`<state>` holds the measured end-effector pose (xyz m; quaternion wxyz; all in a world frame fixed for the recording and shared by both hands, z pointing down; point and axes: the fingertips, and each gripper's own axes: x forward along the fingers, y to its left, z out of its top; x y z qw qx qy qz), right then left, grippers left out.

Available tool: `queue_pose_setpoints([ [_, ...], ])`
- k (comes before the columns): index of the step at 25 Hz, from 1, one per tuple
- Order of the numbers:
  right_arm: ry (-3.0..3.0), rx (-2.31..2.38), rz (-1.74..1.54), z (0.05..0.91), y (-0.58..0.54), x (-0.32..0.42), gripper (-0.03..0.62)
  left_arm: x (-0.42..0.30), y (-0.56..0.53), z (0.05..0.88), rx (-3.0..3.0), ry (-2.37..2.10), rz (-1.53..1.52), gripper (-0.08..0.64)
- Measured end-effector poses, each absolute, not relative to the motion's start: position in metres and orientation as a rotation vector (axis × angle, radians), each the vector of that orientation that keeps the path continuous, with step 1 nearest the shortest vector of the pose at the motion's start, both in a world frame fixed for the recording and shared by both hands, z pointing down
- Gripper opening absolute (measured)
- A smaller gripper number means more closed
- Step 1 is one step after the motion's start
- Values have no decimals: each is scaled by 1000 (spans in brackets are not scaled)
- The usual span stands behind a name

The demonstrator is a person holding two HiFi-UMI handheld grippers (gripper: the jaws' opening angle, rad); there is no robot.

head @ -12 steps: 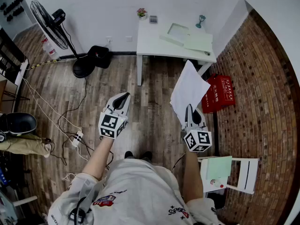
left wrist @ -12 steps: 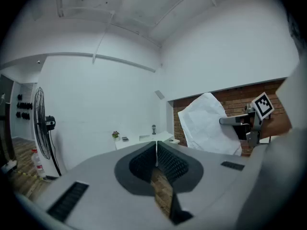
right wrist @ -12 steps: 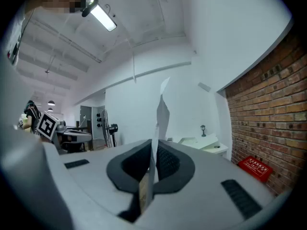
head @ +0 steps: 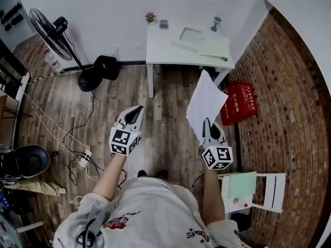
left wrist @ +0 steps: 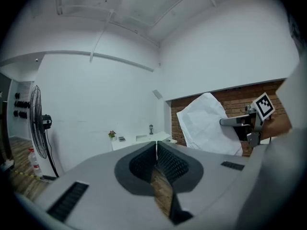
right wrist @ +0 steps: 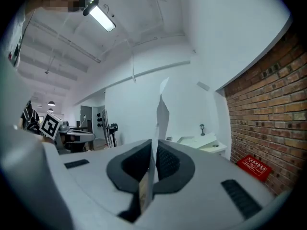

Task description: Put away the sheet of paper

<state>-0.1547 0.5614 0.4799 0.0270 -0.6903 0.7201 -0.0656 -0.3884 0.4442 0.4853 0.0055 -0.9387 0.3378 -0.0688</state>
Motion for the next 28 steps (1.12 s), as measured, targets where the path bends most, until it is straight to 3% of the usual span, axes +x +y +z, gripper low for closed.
queue_pose_setpoints([
  [15, 2230, -2109, -205, 485, 557, -94, -5, -333, 440, 496, -2936, 1082, -235, 26],
  [28, 2207, -2163, -236, 494, 442, -28, -3, -253, 312, 502, -2973, 1016, -218, 26],
])
